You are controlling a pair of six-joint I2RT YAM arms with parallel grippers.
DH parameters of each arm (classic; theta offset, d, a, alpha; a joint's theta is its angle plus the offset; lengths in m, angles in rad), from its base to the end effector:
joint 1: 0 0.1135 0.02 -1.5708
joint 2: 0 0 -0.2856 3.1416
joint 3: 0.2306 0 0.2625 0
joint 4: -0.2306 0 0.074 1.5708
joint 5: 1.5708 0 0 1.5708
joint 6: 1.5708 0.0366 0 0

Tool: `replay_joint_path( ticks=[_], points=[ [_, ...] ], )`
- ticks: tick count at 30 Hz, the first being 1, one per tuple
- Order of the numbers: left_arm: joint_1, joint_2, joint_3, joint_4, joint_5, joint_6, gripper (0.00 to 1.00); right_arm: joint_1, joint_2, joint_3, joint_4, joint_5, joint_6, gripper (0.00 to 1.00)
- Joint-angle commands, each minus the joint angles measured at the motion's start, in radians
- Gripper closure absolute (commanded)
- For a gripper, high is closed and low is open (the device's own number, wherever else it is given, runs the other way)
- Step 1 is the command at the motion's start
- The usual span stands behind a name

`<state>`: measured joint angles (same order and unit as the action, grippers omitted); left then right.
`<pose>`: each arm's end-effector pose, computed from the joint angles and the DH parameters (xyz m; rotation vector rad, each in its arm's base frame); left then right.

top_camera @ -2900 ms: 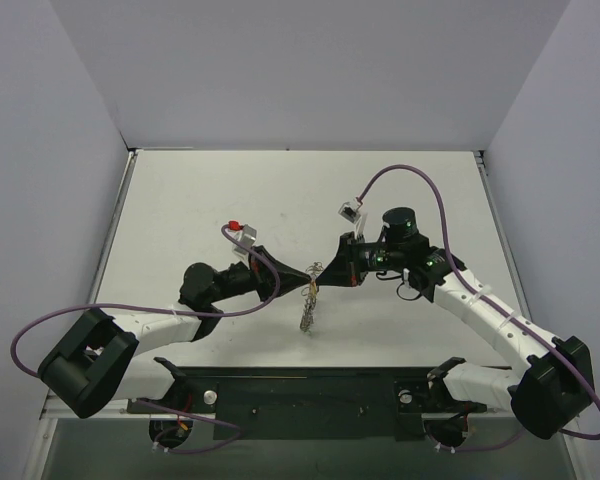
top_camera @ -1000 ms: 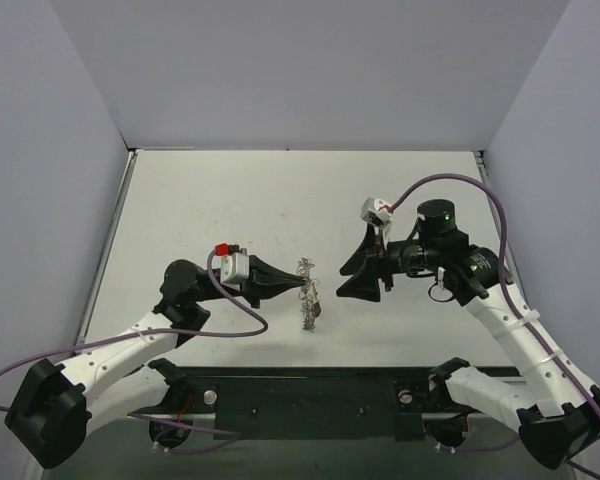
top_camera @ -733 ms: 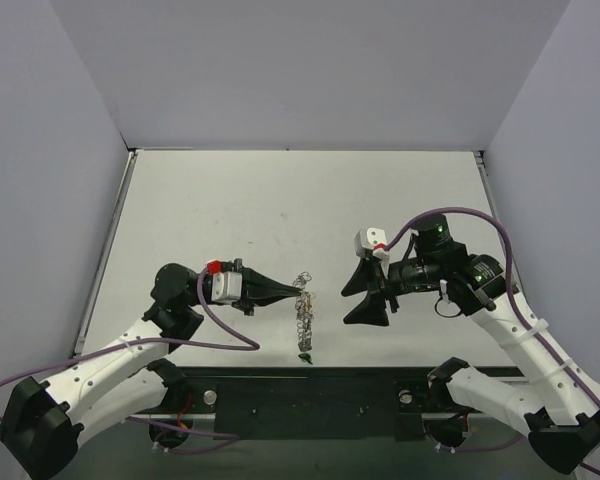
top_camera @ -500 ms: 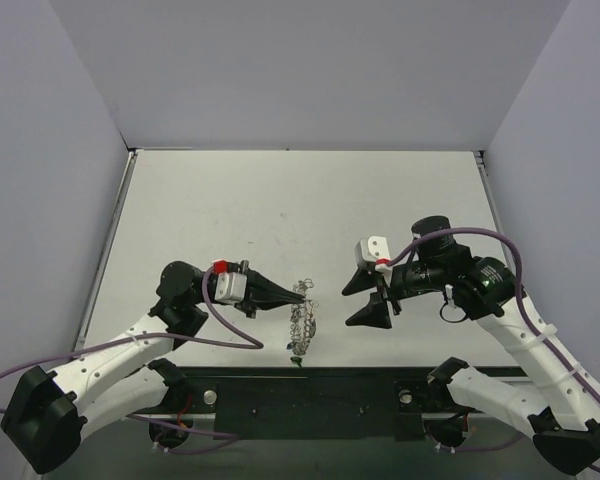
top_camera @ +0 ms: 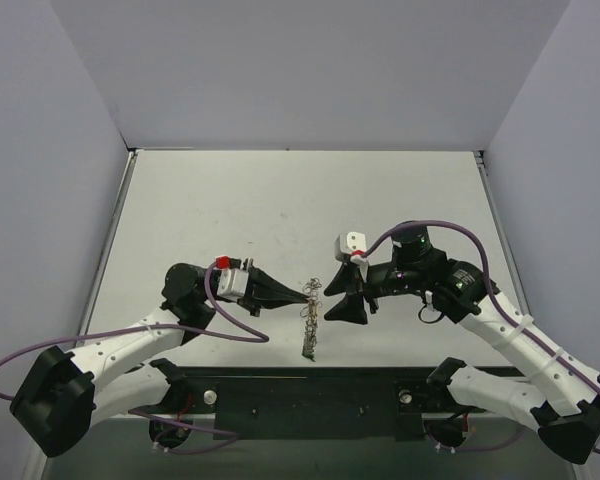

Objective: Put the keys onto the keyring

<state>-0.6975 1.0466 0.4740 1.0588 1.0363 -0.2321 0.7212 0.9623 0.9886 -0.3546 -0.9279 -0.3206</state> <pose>0.1379 -0.1566 0.3160 1.2215 0.8009 -1.3300 0.1319 0.1550 0.3836 -1.4615 1.2460 1.1441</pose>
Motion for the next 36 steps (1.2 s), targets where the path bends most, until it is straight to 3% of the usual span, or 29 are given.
replay_joint_path(
  ticks=[1,12,19,29,36],
  points=[
    [0.000,-0.030,0.002,0.058,-0.019,0.016,1.00,0.007,0.004,-0.037,0.248,0.009,0.216,0.55],
    [0.001,-0.051,0.002,-0.031,-0.047,0.071,1.00,0.007,0.004,-0.044,0.310,-0.042,0.293,0.70],
    [0.000,-0.057,0.005,-0.051,-0.055,0.085,1.00,0.006,0.003,-0.047,0.289,-0.043,0.287,0.90],
    [0.000,-0.076,0.006,-0.085,-0.061,0.109,1.00,0.003,-0.002,-0.042,0.215,-0.022,0.256,0.89],
    [0.000,-0.079,0.008,-0.085,-0.055,0.108,1.00,0.001,0.001,-0.056,0.220,-0.012,0.258,1.00]
  ],
)
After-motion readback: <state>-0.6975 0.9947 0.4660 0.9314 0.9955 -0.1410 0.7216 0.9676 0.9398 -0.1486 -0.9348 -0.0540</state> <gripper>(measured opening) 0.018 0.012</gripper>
